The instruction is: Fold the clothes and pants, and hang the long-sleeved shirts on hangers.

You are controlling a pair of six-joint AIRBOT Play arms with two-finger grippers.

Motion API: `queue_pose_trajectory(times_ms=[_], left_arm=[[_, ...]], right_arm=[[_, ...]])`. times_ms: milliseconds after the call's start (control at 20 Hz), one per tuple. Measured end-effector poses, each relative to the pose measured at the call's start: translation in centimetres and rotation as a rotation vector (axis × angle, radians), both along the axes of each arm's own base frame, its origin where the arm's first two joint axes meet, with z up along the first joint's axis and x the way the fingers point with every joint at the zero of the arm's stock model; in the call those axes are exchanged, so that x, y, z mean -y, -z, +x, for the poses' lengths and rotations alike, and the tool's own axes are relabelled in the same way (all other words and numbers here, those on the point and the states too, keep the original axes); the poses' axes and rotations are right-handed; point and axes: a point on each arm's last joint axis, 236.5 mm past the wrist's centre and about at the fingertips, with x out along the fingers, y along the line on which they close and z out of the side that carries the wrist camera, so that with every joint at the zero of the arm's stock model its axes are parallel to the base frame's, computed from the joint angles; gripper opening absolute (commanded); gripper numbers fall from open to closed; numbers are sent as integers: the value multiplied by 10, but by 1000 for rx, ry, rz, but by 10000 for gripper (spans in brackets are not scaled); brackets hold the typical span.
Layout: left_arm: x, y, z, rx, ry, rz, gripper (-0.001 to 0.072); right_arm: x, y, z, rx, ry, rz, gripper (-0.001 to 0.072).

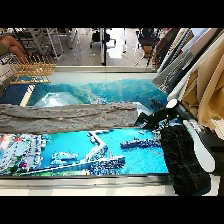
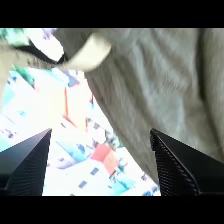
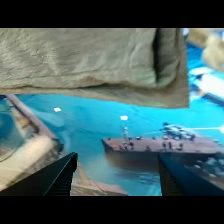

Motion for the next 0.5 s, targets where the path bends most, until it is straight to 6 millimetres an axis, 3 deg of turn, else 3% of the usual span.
queue_pose_trajectory(times_ms=[100,450,500], left_arm=[[13,13,10,-20,15,-27,703],[31,51,46,-30,-9,-48,702],[33,58,50,-33,-13,-51,696]], right_arm=[[-9,11,-1,-11,66,25,564],[-30,39,28,24,248,38,562],[-33,41,33,34,267,42,513]])
